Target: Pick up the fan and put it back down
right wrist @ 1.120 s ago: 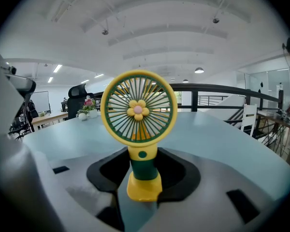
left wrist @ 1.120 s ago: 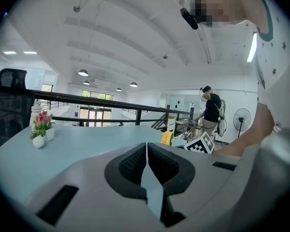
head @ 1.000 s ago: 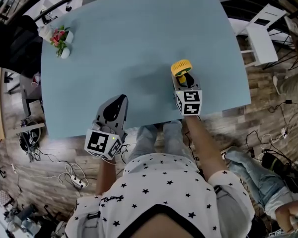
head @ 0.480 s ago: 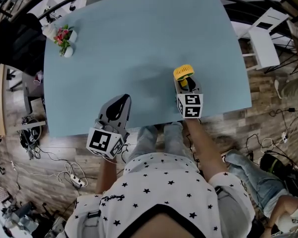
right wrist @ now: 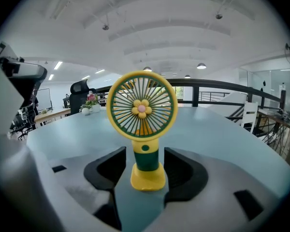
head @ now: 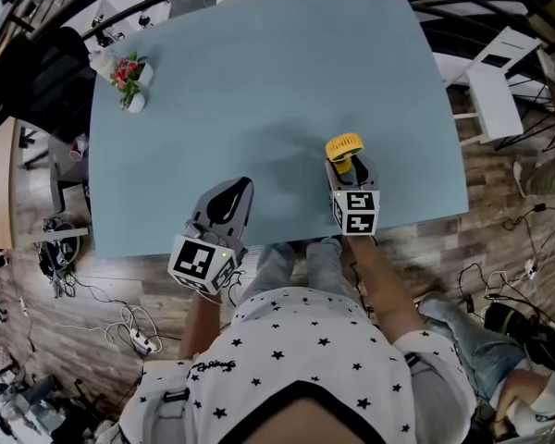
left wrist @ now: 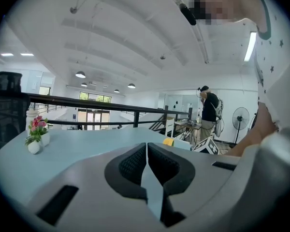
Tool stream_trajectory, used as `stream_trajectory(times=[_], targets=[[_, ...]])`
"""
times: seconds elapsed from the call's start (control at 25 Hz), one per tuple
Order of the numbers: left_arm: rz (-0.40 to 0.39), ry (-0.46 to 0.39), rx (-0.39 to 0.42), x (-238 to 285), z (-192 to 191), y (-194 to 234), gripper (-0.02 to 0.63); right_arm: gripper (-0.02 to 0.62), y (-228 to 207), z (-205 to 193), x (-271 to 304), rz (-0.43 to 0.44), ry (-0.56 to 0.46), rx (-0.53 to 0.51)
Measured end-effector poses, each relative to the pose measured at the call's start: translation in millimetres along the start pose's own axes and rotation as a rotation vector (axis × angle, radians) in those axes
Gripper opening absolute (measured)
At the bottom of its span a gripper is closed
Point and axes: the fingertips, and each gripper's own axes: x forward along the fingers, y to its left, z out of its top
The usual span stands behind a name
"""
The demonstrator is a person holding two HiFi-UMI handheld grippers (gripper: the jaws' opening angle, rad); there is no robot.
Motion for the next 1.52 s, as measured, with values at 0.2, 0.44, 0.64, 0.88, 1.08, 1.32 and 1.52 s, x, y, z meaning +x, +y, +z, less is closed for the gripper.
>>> stream_trajectory(times=[0.2,0.44,0.64,0.88,1.08,1.32,1.52], targets=[[-0.006,-0.024,0.010,10.7,10.1,-2.6,0.031,0.229,5.1,-5.2,-16.3,0.015,-0.001,0.025],[-0.011,-0.036,0.012,25.1,17.5,-2.2,0.032,0.184,16.4,-0.4,-36.4,0.076,-0.016,0.032],[-0.027,-0.056,0.012,38.4,26.7,-7.3,0.031,0.116,2.1,16.6,-56.8,0.066,-0.069,0.074],[-0.032,-0.057,0.019,49.6,31.8,-10.0,0.031,0.000,-23.0,41.7,-84.0,0.030,-0.150,0.105],[-0.049,-0.054,0.026,55.4,31.3,-14.4,0.032,0.000,-42.6,70.2,-99.9,-0.004,-0.239,0.128],[-0.065,-0.046,0.025,55.7,27.2,-22.1,0.031,-0.002,-46.6,86.7,-111.2,-0.015,-0.290,0.138],[-0.072,-0.046,0.026,53.3,26.0,-24.3,0.031,-0.002,-39.2,88.0,-113.3,0.009,-0.286,0.118]])
